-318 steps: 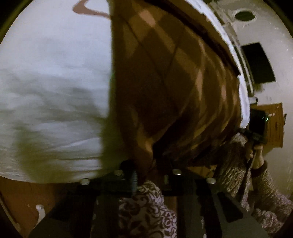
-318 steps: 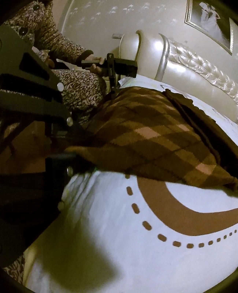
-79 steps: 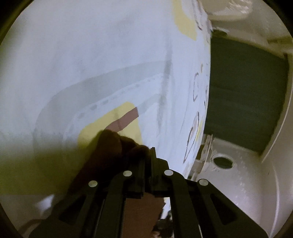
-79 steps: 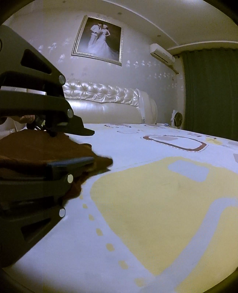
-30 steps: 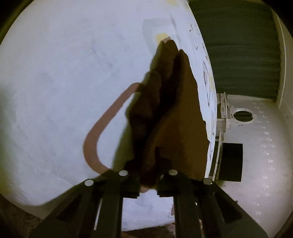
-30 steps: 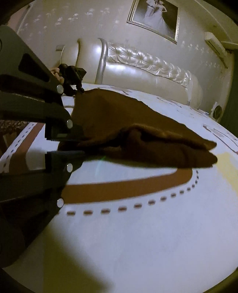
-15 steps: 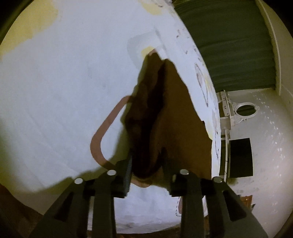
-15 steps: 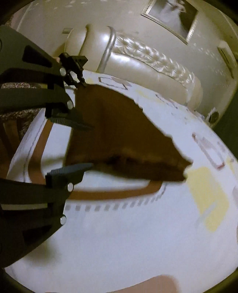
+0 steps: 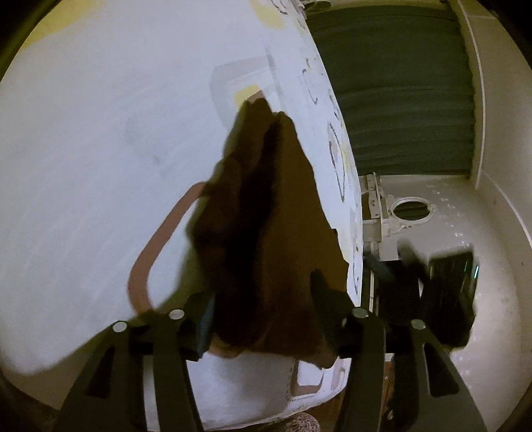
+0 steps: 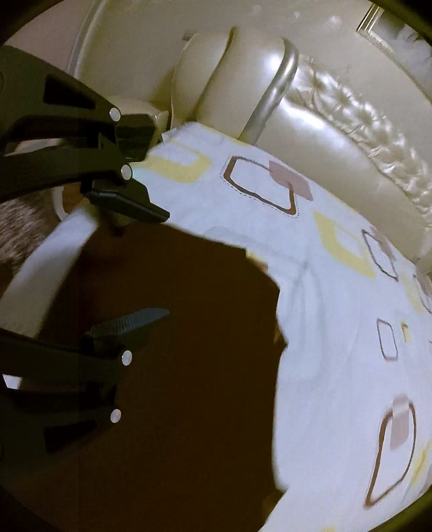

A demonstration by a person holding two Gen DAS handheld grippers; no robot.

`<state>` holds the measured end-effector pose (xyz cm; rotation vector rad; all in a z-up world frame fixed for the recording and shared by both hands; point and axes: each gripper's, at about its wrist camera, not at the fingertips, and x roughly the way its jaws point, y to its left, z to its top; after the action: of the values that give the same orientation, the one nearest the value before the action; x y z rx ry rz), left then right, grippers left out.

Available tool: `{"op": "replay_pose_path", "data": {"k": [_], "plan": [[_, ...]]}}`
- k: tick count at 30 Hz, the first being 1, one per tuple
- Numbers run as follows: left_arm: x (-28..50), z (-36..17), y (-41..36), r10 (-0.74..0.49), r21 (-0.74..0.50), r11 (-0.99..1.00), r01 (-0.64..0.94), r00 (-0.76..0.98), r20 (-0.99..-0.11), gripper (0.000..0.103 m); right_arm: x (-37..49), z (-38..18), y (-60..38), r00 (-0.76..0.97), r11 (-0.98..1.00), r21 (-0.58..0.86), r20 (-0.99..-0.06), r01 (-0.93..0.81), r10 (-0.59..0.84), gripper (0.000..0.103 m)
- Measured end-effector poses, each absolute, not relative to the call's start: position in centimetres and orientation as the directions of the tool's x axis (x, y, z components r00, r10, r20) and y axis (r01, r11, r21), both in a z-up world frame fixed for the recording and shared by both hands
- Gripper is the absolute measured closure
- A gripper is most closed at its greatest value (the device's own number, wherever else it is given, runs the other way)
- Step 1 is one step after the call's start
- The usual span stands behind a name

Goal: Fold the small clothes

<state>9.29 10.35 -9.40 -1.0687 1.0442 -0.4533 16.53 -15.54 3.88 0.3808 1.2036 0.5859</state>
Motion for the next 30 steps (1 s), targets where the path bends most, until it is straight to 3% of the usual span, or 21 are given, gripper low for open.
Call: {"op": "replay_pose_path", "data": {"k": [9,16,24,26,28,30], "plan": [[9.5,-10.6,12.0,-0.798,-0.921,0.369,-0.123,0.466,-0.382,0.043,22.1,2.4,-4.6,0.140,0.857,0.428,-0.866,-0.286,0.480,0.043],[10.6,-10.3,11.9,-0.846,-0.942,0.328,-0.068,0.422,-0.325,0.034,21.7,2.7,-4.4,0.151,0.848,0.451,-0.852,-0.279,0.502,0.043],[11.0,-10.7,11.5,-0.867,-0.947,0.312,-0.075,0.384,-0.316,0.032,21.9,2.6,-5.2,0.158,0.878,0.393,-0.882,-0.273,0.444,0.043],[10.9,-10.6,11.1,-0.848,-0.929,0.356,-0.101,0.384,-0.366,0.044,22.5,2.4,-4.7,0.169,0.891,0.375,-0.890,-0.254,0.423,0.043],[10.4,-11.2,10.6,-0.816,-0.896,0.421,-0.139,0.373,-0.441,0.073,22.9,2.0,-3.9,0.159,0.896,0.369,-0.897,-0.249,0.414,0.043],[9.9,-12.0,10.3,-0.788,-0.871,0.460,-0.173,0.373,-0.490,0.087,23.4,1.5,-2.2,0.149,0.913,0.314,-0.921,-0.260,0.359,0.043]]}}
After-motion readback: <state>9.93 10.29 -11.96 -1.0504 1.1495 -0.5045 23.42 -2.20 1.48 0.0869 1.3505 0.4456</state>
